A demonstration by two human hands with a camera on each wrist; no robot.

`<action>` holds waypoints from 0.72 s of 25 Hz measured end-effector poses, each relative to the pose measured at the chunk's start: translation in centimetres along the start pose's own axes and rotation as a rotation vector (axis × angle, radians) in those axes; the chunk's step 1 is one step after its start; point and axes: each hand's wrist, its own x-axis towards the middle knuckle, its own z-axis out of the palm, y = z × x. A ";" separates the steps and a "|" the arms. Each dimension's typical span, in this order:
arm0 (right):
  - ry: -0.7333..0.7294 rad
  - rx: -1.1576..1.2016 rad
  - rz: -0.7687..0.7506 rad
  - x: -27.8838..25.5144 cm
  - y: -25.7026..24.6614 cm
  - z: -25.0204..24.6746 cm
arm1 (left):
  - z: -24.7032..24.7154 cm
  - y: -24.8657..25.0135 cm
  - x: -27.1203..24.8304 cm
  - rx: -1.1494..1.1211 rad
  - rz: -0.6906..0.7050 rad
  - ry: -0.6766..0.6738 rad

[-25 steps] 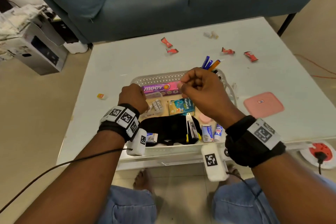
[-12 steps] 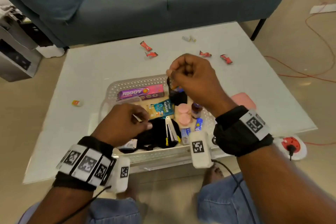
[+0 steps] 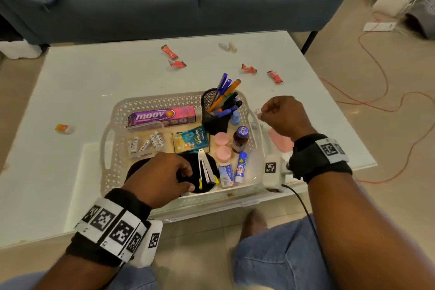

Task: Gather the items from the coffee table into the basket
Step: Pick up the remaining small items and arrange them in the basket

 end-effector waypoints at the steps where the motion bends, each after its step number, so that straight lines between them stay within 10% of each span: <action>1: -0.041 -0.081 -0.013 -0.1 -0.1 0.3 | 0.0 -0.1 0.0 -0.004 0.002 -0.001; 18: -0.224 -0.295 0.057 -0.5 1.7 1.4 | -1.3 -0.4 0.0 -0.072 0.074 0.015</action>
